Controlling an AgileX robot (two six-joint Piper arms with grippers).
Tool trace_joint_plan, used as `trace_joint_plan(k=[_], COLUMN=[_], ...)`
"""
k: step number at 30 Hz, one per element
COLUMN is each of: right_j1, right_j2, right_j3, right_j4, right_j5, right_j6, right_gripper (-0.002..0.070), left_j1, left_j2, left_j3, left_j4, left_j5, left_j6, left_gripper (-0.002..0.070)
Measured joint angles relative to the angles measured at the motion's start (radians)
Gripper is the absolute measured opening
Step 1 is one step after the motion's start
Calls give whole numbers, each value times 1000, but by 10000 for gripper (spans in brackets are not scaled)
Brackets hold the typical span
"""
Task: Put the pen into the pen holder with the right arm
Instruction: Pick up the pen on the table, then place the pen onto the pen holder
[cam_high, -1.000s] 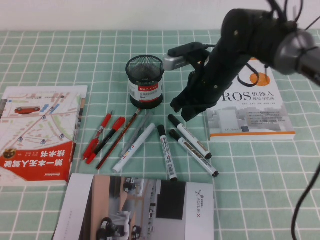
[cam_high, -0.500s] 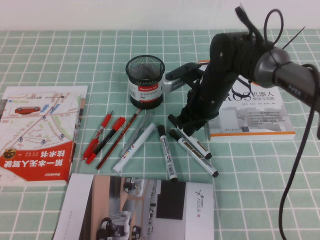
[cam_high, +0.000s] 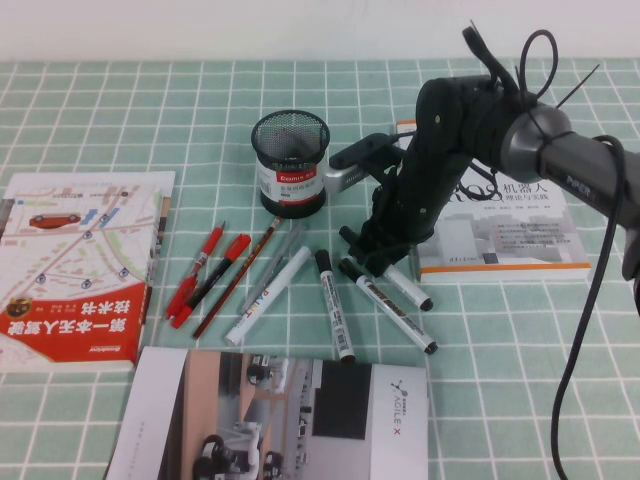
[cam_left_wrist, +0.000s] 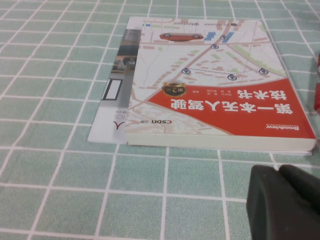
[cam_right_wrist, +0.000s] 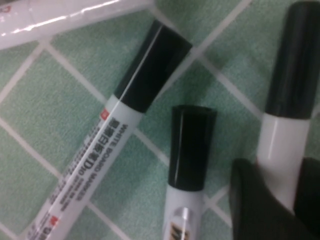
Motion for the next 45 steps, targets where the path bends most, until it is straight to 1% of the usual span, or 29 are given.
trace_joint_plan(k=[2,4,9,12,16,19,25,28,30,36,41,43,45], right_j1=[0,0,0,0,0,0,0,-11,-33,-75,-77,-77,-77], right_j2=[2,2,15,31,27,-10,-136,-180,-187,-175,-175,-174,-172], right_j3=[0,0,-32,-96,-203,-231,-238,-241,-241,-241,-241,-241,-241], right_j4=[0,0,0,9,69,107,122,197,284,510,729,824,881], right_j5=[0,0,22,55,109,121,134,132,94,-123,-277,-314,-338], right_j6=[0,0,0,0,-19,-62,-121,-150,-178,-289,-477,-557,-628], right_gripper=[135,122,122,122,122,122,122,122,122,122,122,122,122], left_j1=[0,0,0,0,0,0,0,0,0,0,0,0,0], left_j2=[0,0,0,0,0,0,0,0,0,0,0,0,0], left_j3=[0,0,0,0,0,0,0,0,0,0,0,0,0], left_j4=[0,0,0,0,0,0,0,0,0,0,0,0,0], left_j5=[0,0,0,0,0,0,0,0,0,0,0,0,0], left_j6=[0,0,0,0,0,0,0,0,0,0,0,0,0], left_gripper=[-4,-4,-4,-4,-4,-4,-4,-4,-4,-4,-4,-4,-4])
